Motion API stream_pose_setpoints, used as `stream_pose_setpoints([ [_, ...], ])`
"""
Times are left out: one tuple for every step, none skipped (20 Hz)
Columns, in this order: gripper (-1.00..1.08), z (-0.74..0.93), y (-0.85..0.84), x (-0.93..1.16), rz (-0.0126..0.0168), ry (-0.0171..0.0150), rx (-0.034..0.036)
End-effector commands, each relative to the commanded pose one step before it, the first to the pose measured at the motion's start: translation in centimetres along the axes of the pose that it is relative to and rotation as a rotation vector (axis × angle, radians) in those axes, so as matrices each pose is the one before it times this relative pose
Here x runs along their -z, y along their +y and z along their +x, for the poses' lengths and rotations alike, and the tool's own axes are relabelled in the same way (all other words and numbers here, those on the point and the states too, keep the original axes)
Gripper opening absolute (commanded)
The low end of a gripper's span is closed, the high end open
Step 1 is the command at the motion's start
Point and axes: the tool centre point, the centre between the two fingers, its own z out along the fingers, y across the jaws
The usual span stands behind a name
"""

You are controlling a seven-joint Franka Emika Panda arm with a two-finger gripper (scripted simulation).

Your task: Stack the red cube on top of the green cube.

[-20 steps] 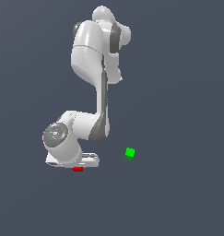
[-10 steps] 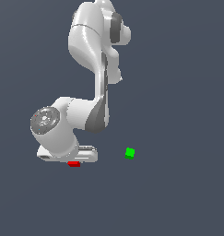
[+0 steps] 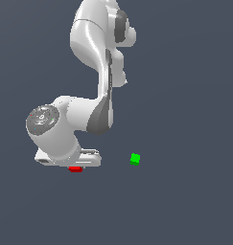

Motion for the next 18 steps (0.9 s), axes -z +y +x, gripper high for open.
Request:
stream_pose_setpoints([
  [-1.0, -0.007, -0.072, 0.013, -0.00013, 0.00034, 0.00016],
  [-1.0, -0.026, -0.084, -0.02, 0.0, 0.0, 0.0],
  [-1.0, -0.037, -0.118, -0.029, 0.0, 0.0, 0.0],
  [-1.0, -0.048, -0.153, -0.037, 0.0, 0.0, 0.0],
  [-1.0, -0.06, -0.19, -0.046, 0.0, 0.0, 0.0],
  [-1.0, -0.071, -0.228, -0.055, 0.0, 0.0, 0.0],
  [-1.0, -0.084, -0.268, -0.065, 0.0, 0.0, 0.0],
  [-1.0, -0.097, -0.311, -0.075, 0.0, 0.0, 0.0],
  [-1.0, -0.111, -0.356, -0.086, 0.0, 0.0, 0.0],
  [-1.0, -0.126, -0.404, -0.098, 0.0, 0.0, 0.0],
  [-1.0, -0.141, -0.457, -0.11, 0.0, 0.0, 0.0],
  [-1.0, -0.158, -0.514, -0.124, 0.0, 0.0, 0.0],
  [-1.0, -0.177, -0.576, -0.139, 0.0, 0.0, 0.0],
  [-1.0, -0.197, -0.645, -0.156, 0.0, 0.0, 0.0],
  [-1.0, -0.219, -0.721, -0.174, 0.0, 0.0, 0.0],
  [-1.0, -0.244, -0.806, -0.195, 0.0, 0.0, 0.0],
  [-1.0, -0.268, -0.892, -0.216, 0.0, 0.0, 0.0],
  [-1.0, -0.283, -1.019, -0.257, 0.00004, -0.00029, 0.00062],
])
